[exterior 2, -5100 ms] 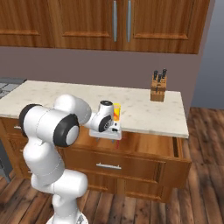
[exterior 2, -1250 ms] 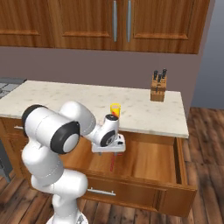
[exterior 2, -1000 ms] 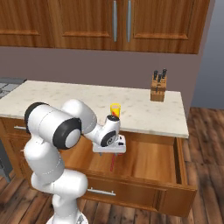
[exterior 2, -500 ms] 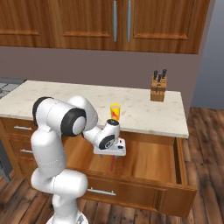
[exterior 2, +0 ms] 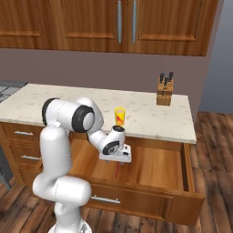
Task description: Pick up the straw from the left drawer and put it inside the smoothie cup.
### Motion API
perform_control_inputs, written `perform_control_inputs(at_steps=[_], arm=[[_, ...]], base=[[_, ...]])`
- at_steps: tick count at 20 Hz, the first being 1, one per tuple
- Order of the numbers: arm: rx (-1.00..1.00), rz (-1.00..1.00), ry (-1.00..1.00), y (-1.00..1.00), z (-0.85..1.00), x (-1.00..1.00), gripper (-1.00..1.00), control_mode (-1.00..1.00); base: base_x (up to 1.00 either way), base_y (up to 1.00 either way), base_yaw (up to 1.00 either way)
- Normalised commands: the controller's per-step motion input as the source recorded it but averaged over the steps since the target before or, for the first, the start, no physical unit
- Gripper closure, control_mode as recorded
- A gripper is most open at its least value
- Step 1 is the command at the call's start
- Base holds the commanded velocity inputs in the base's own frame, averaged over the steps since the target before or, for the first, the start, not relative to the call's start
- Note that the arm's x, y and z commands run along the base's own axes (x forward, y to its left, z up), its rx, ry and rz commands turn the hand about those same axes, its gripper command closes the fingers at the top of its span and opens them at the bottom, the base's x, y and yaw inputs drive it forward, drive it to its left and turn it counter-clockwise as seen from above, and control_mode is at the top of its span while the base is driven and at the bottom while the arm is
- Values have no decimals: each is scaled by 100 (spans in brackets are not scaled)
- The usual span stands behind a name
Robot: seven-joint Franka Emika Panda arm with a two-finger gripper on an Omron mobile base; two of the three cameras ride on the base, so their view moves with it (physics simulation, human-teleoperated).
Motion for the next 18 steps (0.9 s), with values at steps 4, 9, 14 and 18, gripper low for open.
perform_control_inputs(at_steps=[4,9,14,18], arm=[[0,-2,0,-5,-34,24,-100,-100],[0,-1,0,-6,-40,19,-100,-100],[0,0,0,0,-39,21,-100,-100],[0,0,0,0,-37,25,-100,-100]], base=[[0,0,0],[0,0,0],[0,0,0],[0,0,0]])
